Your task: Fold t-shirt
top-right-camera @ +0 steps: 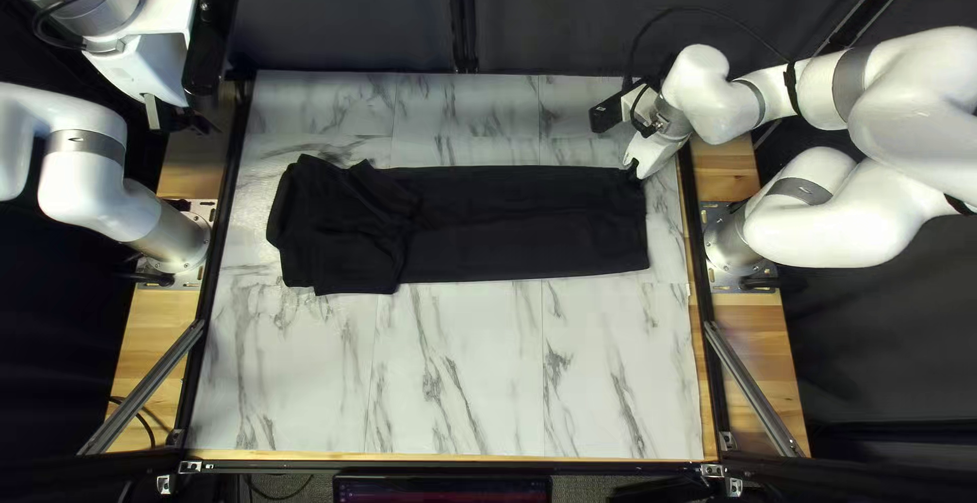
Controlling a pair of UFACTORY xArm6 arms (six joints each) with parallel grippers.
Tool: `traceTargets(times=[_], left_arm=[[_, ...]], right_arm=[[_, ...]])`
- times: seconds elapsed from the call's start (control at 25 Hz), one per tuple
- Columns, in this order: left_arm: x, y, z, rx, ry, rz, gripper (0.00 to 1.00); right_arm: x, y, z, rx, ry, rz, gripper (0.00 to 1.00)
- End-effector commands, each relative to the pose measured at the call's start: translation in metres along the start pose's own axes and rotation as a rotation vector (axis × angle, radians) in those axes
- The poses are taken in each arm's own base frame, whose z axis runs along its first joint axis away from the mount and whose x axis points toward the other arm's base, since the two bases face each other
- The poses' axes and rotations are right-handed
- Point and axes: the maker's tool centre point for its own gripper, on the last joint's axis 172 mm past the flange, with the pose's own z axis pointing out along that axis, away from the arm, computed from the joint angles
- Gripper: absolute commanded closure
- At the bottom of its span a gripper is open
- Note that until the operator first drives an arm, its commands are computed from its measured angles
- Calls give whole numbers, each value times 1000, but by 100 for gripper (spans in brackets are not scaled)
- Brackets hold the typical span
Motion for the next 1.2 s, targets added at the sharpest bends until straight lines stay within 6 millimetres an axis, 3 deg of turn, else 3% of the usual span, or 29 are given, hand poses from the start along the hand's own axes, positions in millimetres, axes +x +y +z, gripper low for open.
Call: traceTargets(times=[0.04, 0.4, 0.72, 0.88, 1.2], left_arm=[[0, 0, 0, 0, 0, 0, 0], [0, 0, 0, 0, 0, 0, 0], [0, 0, 0, 0, 0, 0, 0], [0, 0, 0, 0, 0, 0, 0], [0, 0, 0, 0, 0, 0, 0]], right_arm=[[3, -22, -22, -22, 15, -7, 100], [14, -63, -39, -70, 15, 3, 100], [46, -115, -38, -136, -16, 24, 100], [57, -133, -25, -164, -32, 34, 100], [73, -140, 14, -171, -68, 42, 95]])
